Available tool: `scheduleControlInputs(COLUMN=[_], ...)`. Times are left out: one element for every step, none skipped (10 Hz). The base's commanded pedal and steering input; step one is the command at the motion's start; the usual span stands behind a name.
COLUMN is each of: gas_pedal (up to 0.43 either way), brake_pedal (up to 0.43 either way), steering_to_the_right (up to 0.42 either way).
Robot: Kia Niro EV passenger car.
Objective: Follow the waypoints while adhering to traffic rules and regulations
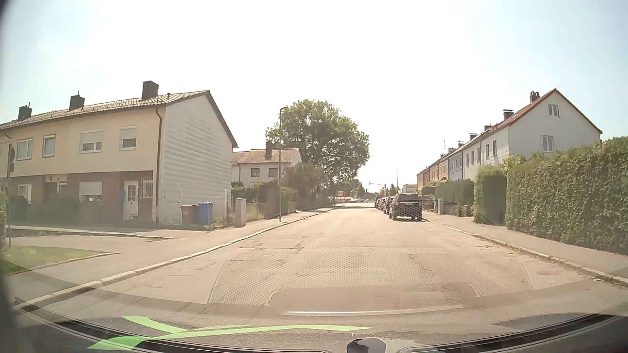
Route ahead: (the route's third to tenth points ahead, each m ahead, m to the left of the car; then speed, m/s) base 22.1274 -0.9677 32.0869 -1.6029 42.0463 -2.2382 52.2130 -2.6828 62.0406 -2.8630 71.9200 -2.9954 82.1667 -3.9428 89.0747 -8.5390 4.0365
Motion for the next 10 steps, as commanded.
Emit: scheduleControlInputs(gas_pedal=[0.110,0.110,0.110,0.110,0.110,0.110,0.110,0.110,0.110,0.110], brake_pedal=[0.000,0.000,0.000,0.000,0.000,0.000,0.000,0.000,0.000,0.000], steering_to_the_right=[0.060,0.060,0.060,0.059,0.055,0.051,0.046,0.042,0.037,0.030])
